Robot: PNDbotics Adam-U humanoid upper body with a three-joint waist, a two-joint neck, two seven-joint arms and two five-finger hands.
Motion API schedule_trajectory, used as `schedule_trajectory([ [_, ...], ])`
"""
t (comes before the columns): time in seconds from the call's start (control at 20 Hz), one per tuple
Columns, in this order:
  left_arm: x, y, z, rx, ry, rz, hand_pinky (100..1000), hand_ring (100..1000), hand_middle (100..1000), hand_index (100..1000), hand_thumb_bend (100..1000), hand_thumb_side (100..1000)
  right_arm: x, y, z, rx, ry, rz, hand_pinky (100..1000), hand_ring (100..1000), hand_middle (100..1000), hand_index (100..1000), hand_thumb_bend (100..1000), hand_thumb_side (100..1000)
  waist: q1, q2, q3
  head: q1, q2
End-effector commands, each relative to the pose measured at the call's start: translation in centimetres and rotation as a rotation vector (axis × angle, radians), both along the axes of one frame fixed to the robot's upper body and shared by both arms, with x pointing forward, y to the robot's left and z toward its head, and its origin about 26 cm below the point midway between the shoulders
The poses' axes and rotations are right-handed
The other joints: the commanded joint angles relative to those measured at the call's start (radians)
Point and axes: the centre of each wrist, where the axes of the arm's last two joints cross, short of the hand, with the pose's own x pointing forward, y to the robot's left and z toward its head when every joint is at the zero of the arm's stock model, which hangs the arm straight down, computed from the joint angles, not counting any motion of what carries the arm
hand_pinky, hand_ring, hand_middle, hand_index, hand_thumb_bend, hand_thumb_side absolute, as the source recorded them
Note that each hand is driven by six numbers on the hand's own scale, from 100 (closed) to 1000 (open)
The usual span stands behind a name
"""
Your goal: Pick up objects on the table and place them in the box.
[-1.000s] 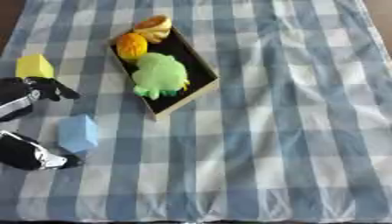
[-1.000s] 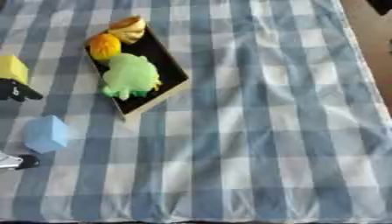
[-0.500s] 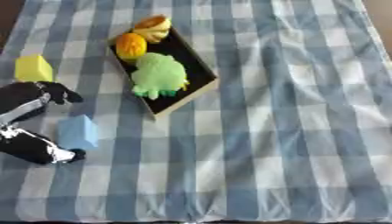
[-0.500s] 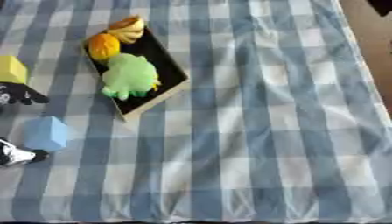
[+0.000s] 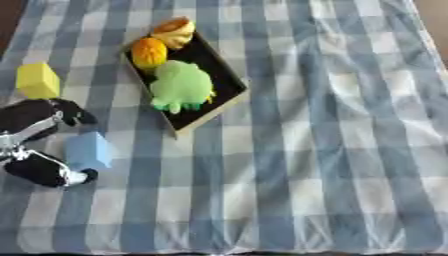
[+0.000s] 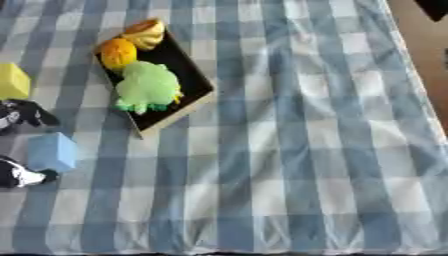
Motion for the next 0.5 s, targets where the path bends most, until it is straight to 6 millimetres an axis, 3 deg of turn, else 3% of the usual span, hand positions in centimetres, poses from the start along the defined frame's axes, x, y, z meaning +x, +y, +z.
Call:
schedule_trajectory([
  [0.05,0.2,0.2,0.8,0.032,-0.028,0.006,819,780,745,818,536,255,-0.2,-0.2,0.9,-0.008,-0.029,-0.008,927,861,782,829,100,782,-0.006,-0.027,-0.001,0.005,0.004],
  [0.35,0.9,0.3,0.0,0.105,-0.035,0.017,821,784,749,811,547,240,-0.2,-0.2,0.8,-0.004,-0.026,-0.007,928,862,782,828,100,785,-0.006,-0.026,-0.003,0.009,0.004],
  [0.5,1.4,0.2,-0.6,0.109,-0.025,0.018,806,762,723,786,505,232,-0.2,-0.2,0.8,-0.002,-0.027,-0.008,928,862,782,829,100,785,-0.006,-0.026,-0.005,0.011,0.004],
])
